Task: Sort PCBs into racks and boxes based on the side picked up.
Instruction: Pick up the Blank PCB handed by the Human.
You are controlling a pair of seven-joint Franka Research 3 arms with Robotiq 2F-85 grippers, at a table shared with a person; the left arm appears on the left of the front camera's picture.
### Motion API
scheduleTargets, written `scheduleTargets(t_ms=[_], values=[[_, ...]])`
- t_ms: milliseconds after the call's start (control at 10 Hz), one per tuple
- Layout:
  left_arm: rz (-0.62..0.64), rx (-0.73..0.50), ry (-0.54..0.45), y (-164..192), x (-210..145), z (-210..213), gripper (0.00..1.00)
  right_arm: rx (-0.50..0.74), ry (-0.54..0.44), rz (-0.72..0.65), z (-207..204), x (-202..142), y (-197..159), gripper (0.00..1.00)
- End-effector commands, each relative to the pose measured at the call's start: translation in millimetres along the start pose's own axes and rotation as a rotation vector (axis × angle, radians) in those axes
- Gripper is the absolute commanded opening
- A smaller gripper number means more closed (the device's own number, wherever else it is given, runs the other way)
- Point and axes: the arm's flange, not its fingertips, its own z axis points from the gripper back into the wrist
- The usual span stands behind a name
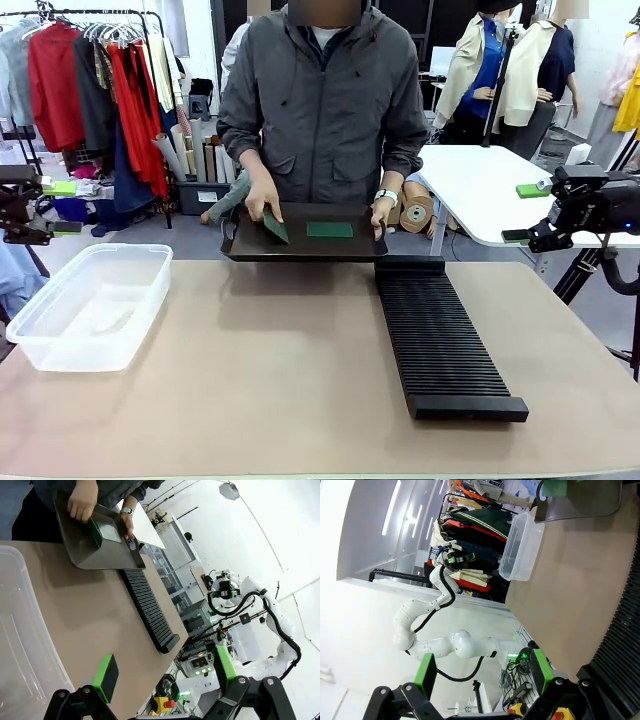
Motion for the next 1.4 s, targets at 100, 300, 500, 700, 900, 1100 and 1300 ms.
scheduleTargets(t_ms=[100, 300, 500, 700, 900, 1100, 1300], values=[[-0.001, -0.012, -0.005, -1.9, -0.8, 1.1, 1.00, 0.003, -0.001, 0.005, 1.0, 0.7, 4.2, 1.00], [-0.001, -0.012, -0.005, -1.9, -0.8, 1.1, 1.00, 0.003, -0.001, 0.005, 1.0, 0.7, 4.2, 1.00], [-0.001, -0.012, -0.005, -1.9, -0.8, 1.1, 1.00, 0.003, -0.001, 0.005, 1.0, 0.7, 4.2, 1.00], [-0.001, -0.012, -0.005, -1.9, -0.8, 1.1, 1.00, 0.003, -0.001, 0.005, 1.0, 0.7, 4.2, 1.00], [-0.001, -0.012, -0.005, -1.9, -0.8, 1.1, 1.00, 0.003, -0.001, 0.005, 1.0, 0.7, 4.2, 1.00], [-0.001, -0.012, -0.005, -1.9, -0.8, 1.1, 1.00, 0.003, -0.001, 0.005, 1.0, 0.7, 4.2, 1.00], [0.000, 0.000, 0.000, 0.0, 0.0, 0.0, 1.00, 0.003, -0.001, 0.005, 1.0, 0.7, 4.2, 1.00]])
